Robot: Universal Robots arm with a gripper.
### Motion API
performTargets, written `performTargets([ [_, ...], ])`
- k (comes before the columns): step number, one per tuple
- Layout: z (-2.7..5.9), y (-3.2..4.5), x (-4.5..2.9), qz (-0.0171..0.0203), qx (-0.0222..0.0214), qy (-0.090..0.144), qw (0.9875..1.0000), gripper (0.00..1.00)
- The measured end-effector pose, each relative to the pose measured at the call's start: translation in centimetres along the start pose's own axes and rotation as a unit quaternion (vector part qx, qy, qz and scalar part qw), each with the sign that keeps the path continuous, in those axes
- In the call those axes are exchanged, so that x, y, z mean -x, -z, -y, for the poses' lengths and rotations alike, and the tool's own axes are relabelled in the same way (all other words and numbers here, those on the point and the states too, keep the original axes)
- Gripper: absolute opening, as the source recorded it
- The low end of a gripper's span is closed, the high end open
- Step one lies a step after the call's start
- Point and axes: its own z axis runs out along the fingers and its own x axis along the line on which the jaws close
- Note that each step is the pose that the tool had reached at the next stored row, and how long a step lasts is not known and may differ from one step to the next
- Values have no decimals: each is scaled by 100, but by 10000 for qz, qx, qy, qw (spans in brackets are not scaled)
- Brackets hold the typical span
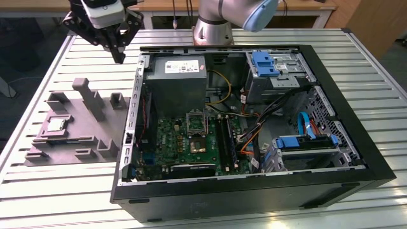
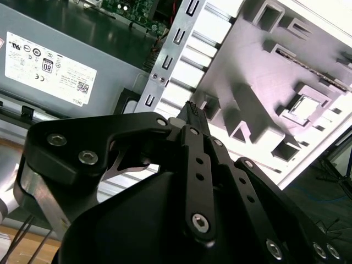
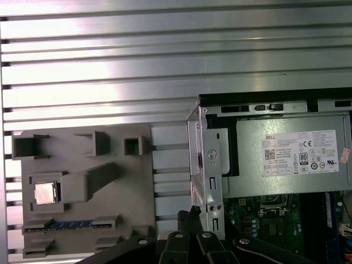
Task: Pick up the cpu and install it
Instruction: 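Reach for the cpu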
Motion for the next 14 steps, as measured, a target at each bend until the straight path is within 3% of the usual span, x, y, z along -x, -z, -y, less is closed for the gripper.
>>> performTargets([
  [14,3,-5,-40,-2,0,0,10000,11],
])
